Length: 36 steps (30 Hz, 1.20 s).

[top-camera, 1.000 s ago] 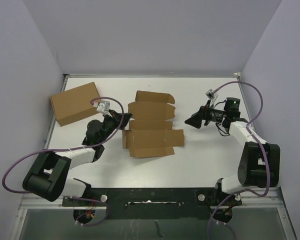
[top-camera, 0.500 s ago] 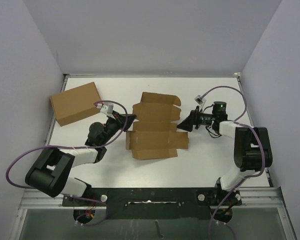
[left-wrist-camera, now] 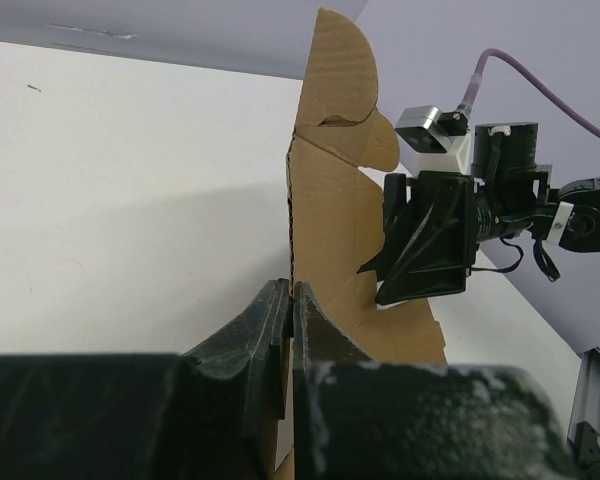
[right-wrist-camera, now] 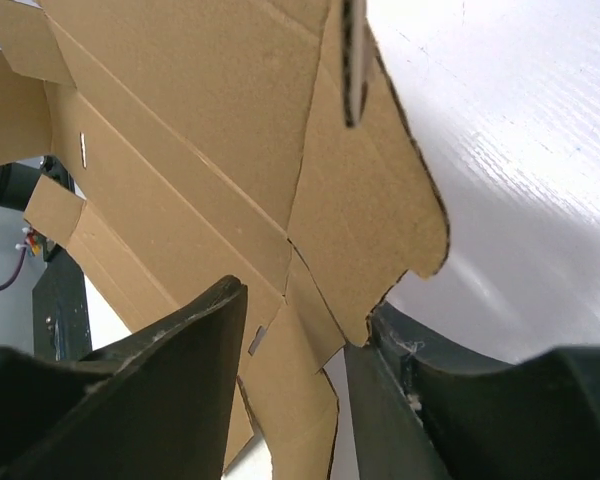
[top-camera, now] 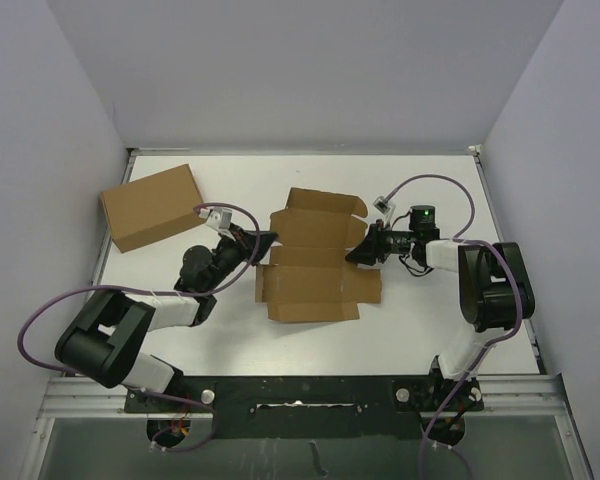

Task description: Fold the paper box

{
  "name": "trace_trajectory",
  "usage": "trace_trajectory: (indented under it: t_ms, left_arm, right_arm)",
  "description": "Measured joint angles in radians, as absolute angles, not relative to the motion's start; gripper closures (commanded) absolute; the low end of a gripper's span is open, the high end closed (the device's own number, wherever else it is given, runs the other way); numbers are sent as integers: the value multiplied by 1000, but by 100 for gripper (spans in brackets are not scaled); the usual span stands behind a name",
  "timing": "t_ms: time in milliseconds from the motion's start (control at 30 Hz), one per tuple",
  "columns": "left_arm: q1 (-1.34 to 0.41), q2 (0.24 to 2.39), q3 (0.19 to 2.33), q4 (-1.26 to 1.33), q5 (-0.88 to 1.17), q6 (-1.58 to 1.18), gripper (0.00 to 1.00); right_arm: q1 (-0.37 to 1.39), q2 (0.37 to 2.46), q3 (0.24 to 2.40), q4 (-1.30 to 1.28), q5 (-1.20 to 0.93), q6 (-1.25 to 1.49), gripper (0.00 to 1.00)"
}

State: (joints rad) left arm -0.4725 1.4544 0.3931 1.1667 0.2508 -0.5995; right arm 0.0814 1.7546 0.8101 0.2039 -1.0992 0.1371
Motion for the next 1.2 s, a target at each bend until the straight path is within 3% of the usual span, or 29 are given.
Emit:
trace_trajectory:
  t_ms: [267,400,600,833,1000,1200]
  left_arm:
    - [-472,1462,393,1171,250,-600,100]
    - [-472,1467,393,1171,247,-603,100]
    - [-456,1457,393,1119,245,-605,72]
    - [-336,1327,413,882,360,-617,27]
    - [-231,1222,467,703,477,-598,11]
    - [-166,1105,507,526,529,-512,4]
  right_arm:
    - [81,1759,818,180,-1100,116,93]
    - [81,1757,830,154,-1101,94,100]
    - [81,1707,839,84,-1100,23,100]
    - [81,1636,885,-13,-1111,-85,100]
    - [80,1623,910,-89,-1118,-155,100]
    - [80,1622,933,-179,-1119,-234,100]
